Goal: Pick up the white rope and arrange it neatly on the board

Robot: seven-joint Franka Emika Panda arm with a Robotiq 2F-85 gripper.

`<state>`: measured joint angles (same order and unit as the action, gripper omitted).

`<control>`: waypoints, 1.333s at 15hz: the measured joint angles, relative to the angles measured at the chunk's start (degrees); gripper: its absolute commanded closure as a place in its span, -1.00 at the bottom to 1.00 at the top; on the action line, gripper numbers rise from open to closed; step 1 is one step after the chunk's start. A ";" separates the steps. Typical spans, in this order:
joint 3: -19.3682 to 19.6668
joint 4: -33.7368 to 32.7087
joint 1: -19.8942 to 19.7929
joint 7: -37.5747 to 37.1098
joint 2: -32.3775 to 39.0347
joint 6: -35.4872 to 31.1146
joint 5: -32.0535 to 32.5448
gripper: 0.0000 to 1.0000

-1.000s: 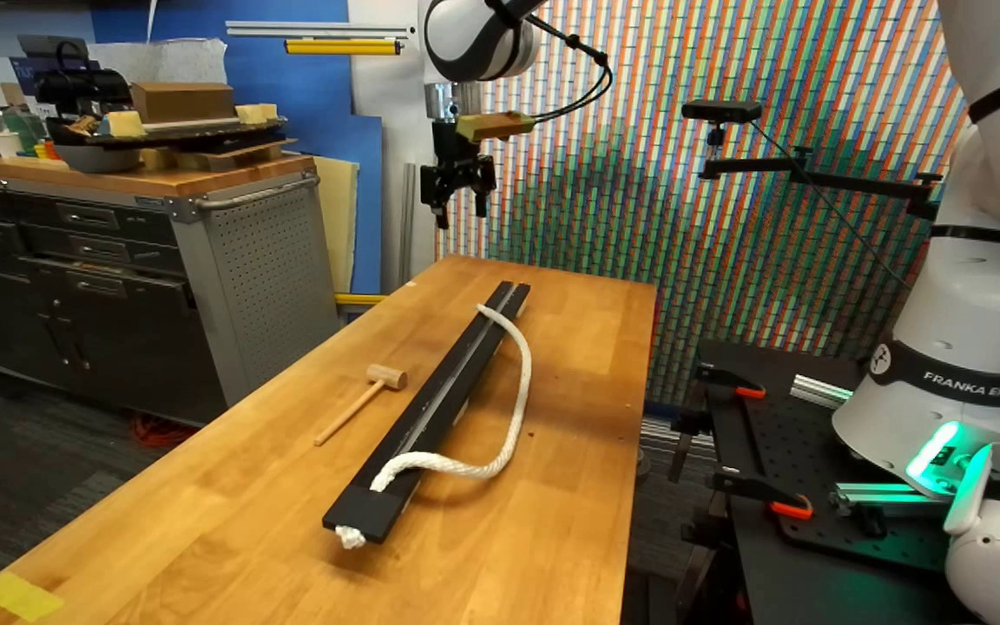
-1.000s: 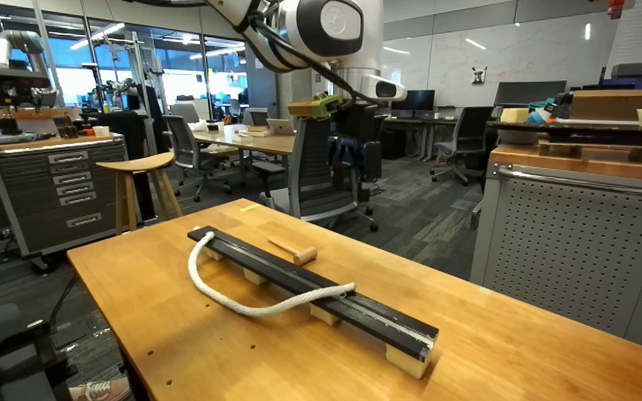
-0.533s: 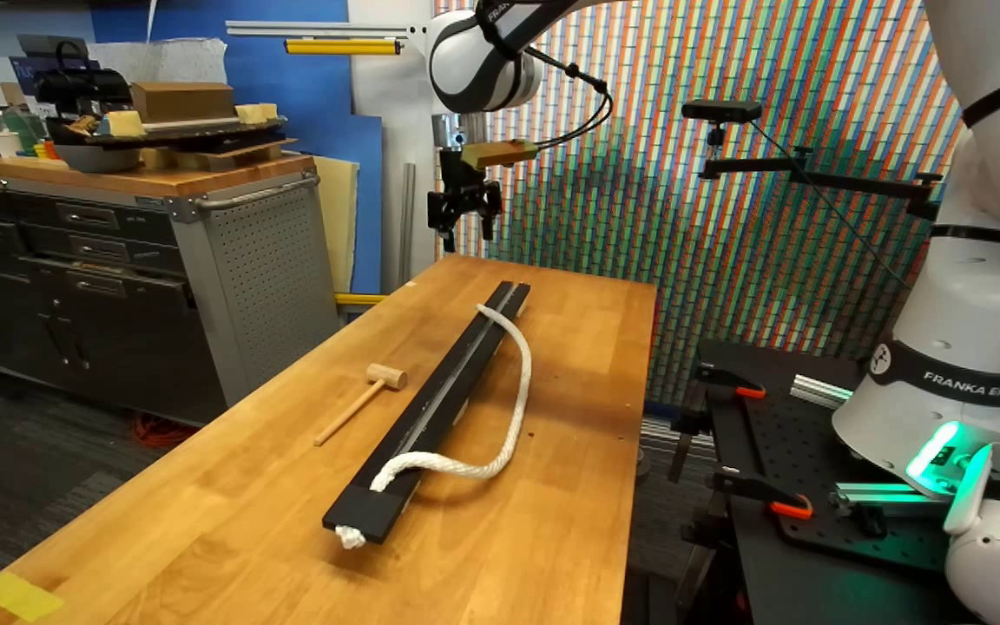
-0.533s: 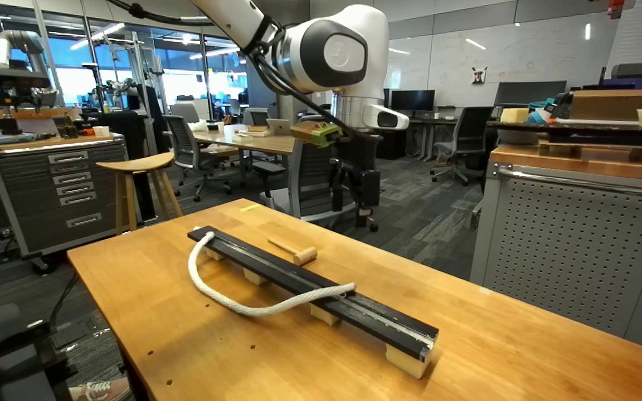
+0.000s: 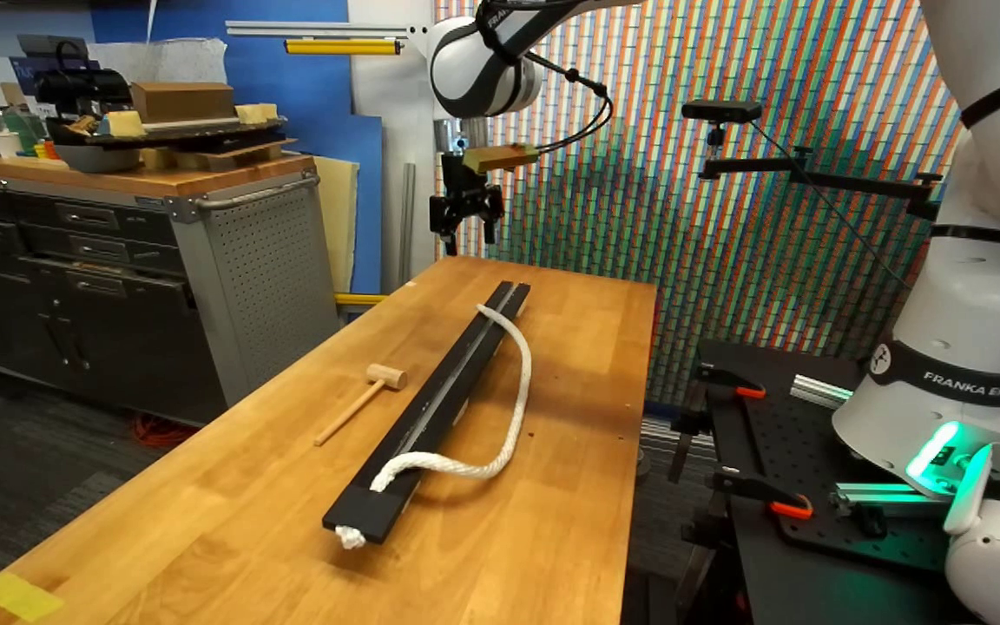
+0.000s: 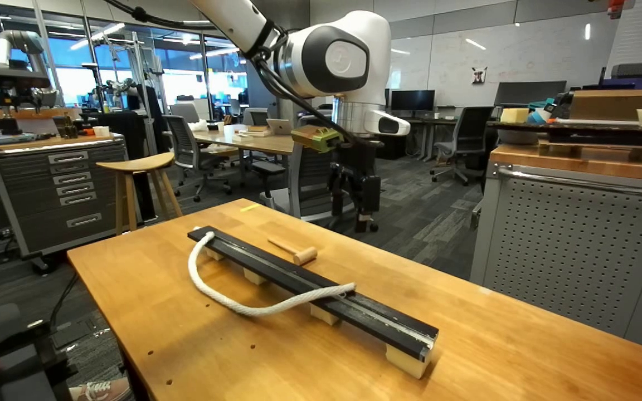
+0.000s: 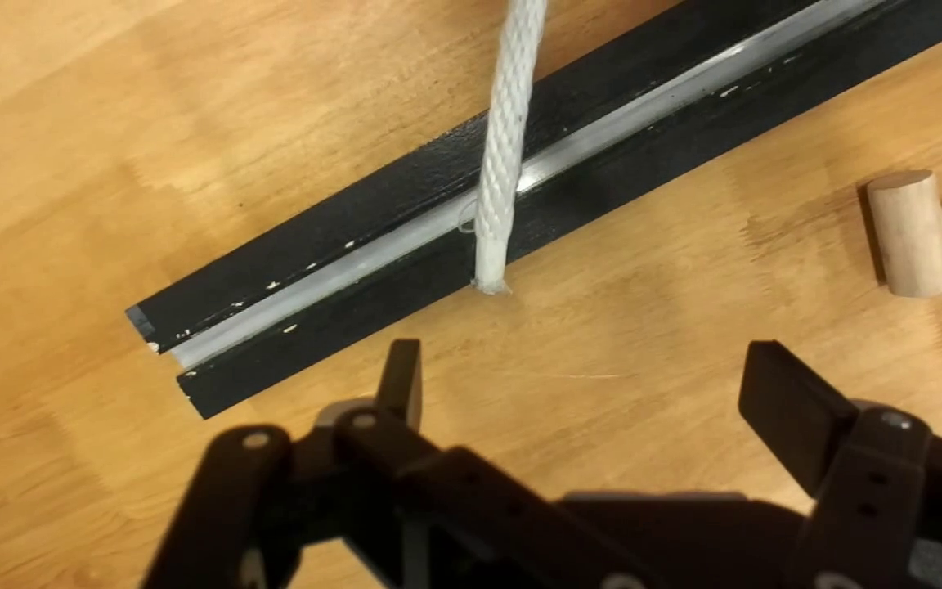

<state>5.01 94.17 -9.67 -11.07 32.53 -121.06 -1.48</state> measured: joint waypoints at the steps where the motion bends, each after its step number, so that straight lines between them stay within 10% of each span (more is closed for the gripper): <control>1: 0.00 0.00 0.00 0.00 0.00 0.00 0.00 -1.00; 20: 0.60 -1.12 -0.02 -0.01 10.33 -2.96 0.00 -0.93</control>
<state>5.62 93.06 -9.68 -11.07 42.85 -124.02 -1.48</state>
